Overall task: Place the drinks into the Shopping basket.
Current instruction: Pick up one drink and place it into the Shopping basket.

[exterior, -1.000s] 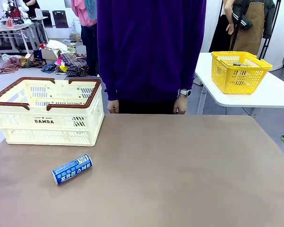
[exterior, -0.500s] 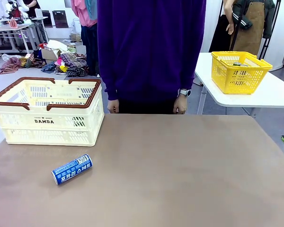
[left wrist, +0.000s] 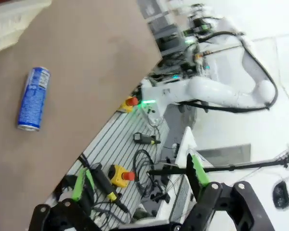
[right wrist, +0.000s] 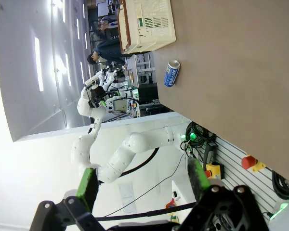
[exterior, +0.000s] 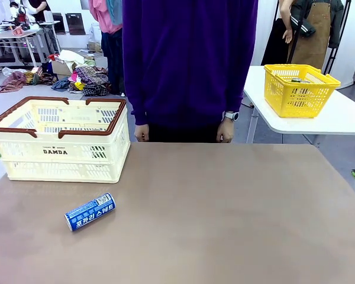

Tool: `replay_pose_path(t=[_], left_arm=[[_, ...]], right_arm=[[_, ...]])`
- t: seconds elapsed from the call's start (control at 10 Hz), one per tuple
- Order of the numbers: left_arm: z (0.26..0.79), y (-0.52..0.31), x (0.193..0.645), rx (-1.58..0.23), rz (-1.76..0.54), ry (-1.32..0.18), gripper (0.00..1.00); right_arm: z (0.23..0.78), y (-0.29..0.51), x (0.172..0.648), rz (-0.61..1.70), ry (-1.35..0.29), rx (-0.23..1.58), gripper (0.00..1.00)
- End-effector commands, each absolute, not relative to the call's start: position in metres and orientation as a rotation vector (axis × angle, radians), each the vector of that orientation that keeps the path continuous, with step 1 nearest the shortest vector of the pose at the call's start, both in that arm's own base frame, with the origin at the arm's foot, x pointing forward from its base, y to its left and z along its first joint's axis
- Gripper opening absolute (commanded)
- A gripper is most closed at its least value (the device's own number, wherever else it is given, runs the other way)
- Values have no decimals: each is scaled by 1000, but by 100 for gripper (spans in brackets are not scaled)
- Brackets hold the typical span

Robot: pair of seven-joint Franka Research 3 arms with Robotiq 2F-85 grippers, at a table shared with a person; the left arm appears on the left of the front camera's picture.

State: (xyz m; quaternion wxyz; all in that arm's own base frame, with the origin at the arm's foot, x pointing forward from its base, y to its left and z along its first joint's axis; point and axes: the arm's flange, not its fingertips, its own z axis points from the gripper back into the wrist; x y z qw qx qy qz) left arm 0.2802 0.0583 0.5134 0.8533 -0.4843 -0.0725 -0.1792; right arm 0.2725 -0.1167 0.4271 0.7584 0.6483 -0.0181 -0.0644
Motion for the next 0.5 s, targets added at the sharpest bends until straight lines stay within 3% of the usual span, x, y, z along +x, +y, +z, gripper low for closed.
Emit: replay_pose_path(t=[0.0,0.4], left_arm=[[514,-21,263,-814,-229,-105,100],[464,-136,285,-333,-73,-297,100]], right_arm=[[431,-116,272,-153,-37,1428,100],[431,-116,272,-153,-37,1428,100]])
